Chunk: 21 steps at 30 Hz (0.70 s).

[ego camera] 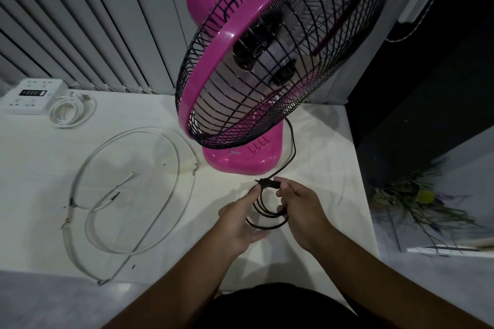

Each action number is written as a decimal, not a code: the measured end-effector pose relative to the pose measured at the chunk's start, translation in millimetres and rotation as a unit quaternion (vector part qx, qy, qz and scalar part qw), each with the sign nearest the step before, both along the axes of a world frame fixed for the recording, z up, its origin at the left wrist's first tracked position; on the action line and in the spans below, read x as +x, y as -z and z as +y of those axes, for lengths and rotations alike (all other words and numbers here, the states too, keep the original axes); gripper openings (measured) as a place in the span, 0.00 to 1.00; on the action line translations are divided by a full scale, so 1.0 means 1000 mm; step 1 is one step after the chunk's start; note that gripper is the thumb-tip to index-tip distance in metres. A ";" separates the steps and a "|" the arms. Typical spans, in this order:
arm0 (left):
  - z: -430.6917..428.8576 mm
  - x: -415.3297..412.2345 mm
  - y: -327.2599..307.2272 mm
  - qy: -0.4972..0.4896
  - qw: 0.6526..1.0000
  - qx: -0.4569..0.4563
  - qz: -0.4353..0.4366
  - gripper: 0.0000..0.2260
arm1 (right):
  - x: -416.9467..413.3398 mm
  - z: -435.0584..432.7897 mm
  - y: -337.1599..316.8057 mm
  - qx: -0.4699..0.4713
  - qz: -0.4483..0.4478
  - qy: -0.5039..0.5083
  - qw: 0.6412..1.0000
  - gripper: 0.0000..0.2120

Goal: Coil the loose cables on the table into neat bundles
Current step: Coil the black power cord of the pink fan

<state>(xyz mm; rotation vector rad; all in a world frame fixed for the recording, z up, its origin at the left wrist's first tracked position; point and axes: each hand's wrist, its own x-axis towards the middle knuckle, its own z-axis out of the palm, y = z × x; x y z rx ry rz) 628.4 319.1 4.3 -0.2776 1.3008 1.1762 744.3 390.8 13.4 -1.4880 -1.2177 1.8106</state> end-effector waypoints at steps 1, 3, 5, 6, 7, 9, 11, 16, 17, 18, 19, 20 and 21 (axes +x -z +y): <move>0.001 0.000 0.003 -0.022 1.000 0.017 -0.014 0.34 | 0.000 0.000 0.000 0.000 0.005 0.004 1.000 0.14; 0.003 0.000 0.006 -0.048 0.997 0.056 -0.008 0.29 | 0.001 0.001 0.001 0.007 0.007 0.005 1.000 0.14; 0.003 0.001 0.007 -0.027 0.996 0.073 0.037 0.20 | 0.002 0.000 0.000 0.019 0.003 0.002 1.000 0.13; 0.003 0.002 0.007 -0.016 0.995 0.077 0.063 0.15 | 0.003 0.000 0.000 0.023 -0.002 0.002 1.000 0.13; 0.003 0.002 0.008 -0.011 0.993 0.079 0.085 0.11 | 0.003 0.000 -0.001 0.025 -0.008 0.005 1.000 0.13; 0.002 0.003 0.007 -0.009 0.989 0.078 0.127 0.08 | 0.004 -0.001 -0.001 0.022 -0.012 0.015 1.000 0.12; 0.002 0.004 0.005 0.008 0.979 0.069 0.190 0.10 | 0.004 -0.002 0.000 0.021 -0.010 0.021 0.999 0.12; -0.002 -0.001 0.006 0.167 0.864 0.117 0.461 0.10 | 0.006 -0.002 0.001 0.048 -0.040 -0.031 0.998 0.13; -0.003 -0.003 0.006 0.204 0.823 0.140 0.512 0.11 | 0.006 -0.002 0.001 0.055 -0.044 -0.044 0.997 0.13; -0.005 -0.007 0.007 0.239 0.779 0.159 0.557 0.13 | 0.006 -0.002 0.001 0.060 -0.044 -0.054 0.996 0.13; -0.006 -0.011 0.008 0.272 0.736 0.174 0.595 0.14 | 0.007 -0.002 0.001 0.064 -0.042 -0.063 0.995 0.14; -0.007 -0.015 0.008 0.303 0.700 0.186 0.620 0.16 | 0.007 -0.001 0.001 0.069 -0.037 -0.075 0.994 0.14; -0.008 -0.018 0.008 0.331 0.676 0.193 0.630 0.18 | 0.008 -0.001 0.000 0.078 -0.035 -0.091 0.992 0.15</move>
